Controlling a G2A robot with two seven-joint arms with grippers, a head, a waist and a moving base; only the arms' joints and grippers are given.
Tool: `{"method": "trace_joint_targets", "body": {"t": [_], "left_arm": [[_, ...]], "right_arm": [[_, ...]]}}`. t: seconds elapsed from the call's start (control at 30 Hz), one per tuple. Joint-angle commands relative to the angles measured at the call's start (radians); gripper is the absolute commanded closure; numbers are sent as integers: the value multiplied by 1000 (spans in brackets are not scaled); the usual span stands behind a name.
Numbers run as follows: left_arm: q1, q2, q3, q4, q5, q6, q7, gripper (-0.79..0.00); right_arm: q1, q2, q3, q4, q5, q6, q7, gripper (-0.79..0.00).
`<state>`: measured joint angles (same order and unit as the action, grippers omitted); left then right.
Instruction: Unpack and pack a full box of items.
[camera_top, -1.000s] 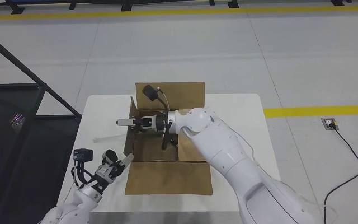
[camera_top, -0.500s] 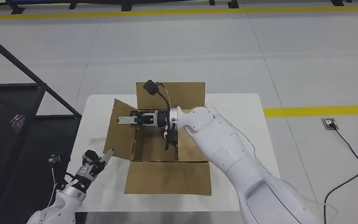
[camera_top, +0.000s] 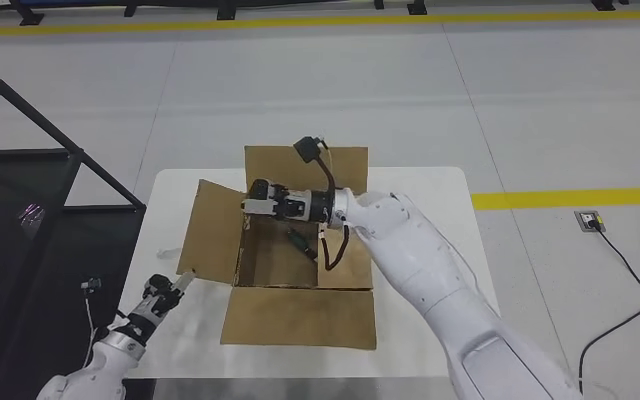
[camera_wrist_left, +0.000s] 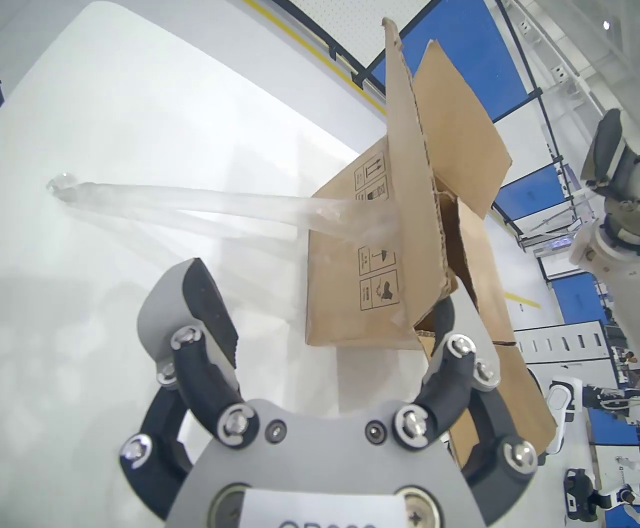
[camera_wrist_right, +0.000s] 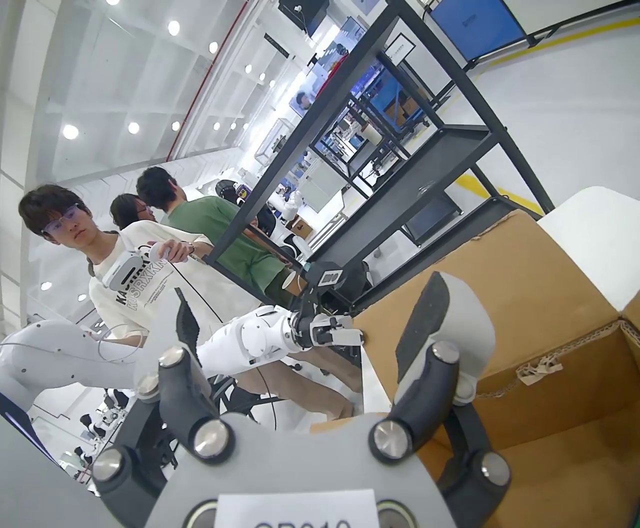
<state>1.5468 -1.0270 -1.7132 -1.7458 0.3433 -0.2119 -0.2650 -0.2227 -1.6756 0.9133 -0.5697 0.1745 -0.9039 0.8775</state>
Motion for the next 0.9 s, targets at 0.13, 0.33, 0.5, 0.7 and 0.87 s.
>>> {"method": "trace_joint_targets", "body": {"t": [0.13,0.33,0.5,0.7,0.87], "left_arm": [[-5,-4,-17,-16,-85,3,-3,-785],[-29,-5,-1,-9,7,112,-18,-785],[-53,-8,47,27,76,152,-48,-785],[-77,-12,68,58,100,189,-43,-785],[-80,-15,68,62,102,195,-37,-785]], "right_arm": [[-93,47,56,-165,-45,69,5,-785],[-166,80,98,-303,-74,141,24,-785],[-204,97,119,-370,-86,174,33,-785],[-223,107,124,-402,-89,193,43,-785],[-219,111,119,-403,-86,206,59,-785]]}}
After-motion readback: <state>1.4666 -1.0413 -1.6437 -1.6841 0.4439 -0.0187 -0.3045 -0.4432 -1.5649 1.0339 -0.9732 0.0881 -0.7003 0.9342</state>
